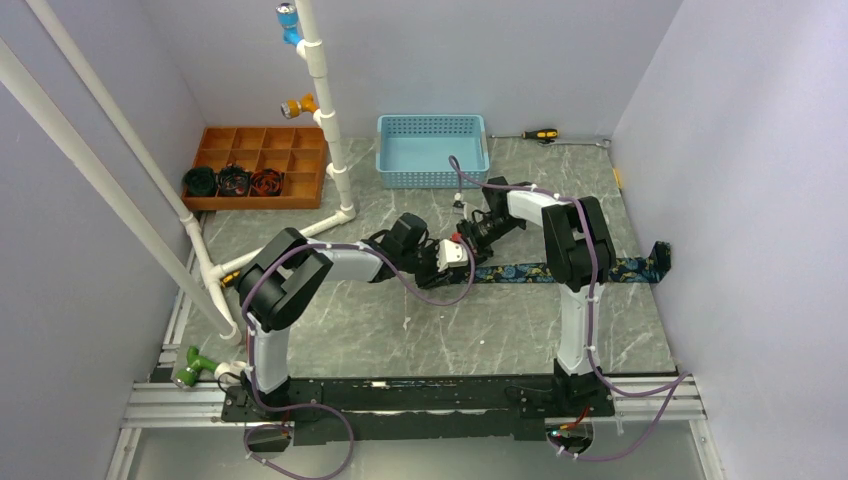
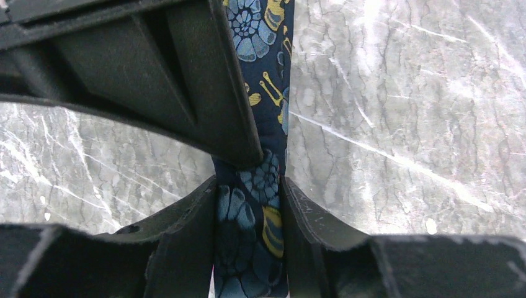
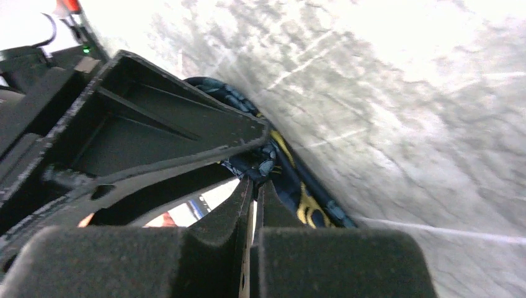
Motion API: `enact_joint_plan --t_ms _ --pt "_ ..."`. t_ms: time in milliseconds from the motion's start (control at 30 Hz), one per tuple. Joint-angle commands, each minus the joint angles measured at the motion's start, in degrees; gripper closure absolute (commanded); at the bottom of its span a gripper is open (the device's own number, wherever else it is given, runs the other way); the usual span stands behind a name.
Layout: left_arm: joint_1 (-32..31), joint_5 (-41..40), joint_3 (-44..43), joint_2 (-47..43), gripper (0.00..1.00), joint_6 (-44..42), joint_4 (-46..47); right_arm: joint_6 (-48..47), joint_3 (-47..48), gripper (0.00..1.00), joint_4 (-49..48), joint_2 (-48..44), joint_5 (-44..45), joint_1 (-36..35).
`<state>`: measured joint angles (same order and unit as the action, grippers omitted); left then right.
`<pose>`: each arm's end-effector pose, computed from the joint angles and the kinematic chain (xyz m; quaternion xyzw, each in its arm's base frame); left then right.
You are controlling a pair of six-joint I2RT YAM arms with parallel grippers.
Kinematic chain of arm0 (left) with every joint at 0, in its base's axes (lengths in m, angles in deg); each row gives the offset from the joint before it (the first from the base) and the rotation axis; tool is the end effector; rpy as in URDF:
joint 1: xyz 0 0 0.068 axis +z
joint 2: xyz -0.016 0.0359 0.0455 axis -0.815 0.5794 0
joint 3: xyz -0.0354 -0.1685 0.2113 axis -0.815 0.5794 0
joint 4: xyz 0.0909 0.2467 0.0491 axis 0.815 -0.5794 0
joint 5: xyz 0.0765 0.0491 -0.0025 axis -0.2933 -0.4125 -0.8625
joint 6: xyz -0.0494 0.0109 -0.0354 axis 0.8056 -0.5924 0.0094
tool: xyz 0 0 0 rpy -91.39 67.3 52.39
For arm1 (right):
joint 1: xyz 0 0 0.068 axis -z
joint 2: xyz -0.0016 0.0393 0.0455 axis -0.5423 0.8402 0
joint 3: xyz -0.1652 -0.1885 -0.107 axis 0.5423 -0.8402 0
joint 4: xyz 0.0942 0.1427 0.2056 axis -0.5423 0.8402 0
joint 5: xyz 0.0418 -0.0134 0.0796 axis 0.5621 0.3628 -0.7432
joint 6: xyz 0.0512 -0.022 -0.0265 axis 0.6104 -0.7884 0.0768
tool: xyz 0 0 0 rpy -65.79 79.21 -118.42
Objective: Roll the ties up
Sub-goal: Roll the tie at the center of the board.
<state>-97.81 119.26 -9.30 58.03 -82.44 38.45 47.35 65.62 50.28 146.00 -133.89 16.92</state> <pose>0.2802 -0.2955 0.1265 0.6071 0.6425 -0.2846 0.3710 0.3664 0.1419 0.1135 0.1638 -0.8895 -0.4253 0.0327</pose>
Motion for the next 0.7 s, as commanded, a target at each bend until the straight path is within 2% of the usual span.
enact_joint_plan --t_ms 0,67,133,233,300,400,667 --pt "0.60 -2.18 3.37 1.36 0.54 -0.74 -5.92 -4.92 2.52 1.00 2.03 1.07 6.80 0.80" --pt "1.24 -1.89 3.55 1.39 0.51 -0.40 -5.74 -5.08 2.33 1.00 1.85 1.87 7.11 0.64" --pt "2.15 -1.11 4.59 0.60 0.42 -0.01 -4.31 -4.73 1.63 1.00 1.06 2.48 7.76 0.37" --pt "4.26 1.62 9.39 -3.40 0.30 1.10 1.71 -4.58 0.15 1.00 -0.61 2.70 9.43 0.38" --pt "5.35 2.29 12.11 -5.05 0.26 1.31 4.90 -5.05 -0.62 1.00 -1.12 2.71 10.30 0.37" --pt "6.25 3.54 12.85 -4.86 0.26 0.95 5.44 -5.18 -1.82 1.00 -1.86 2.50 10.94 0.36" --pt "5.87 7.68 9.51 -2.76 0.35 2.64 7.39 -5.03 -3.61 1.00 -3.16 1.89 11.87 0.36"
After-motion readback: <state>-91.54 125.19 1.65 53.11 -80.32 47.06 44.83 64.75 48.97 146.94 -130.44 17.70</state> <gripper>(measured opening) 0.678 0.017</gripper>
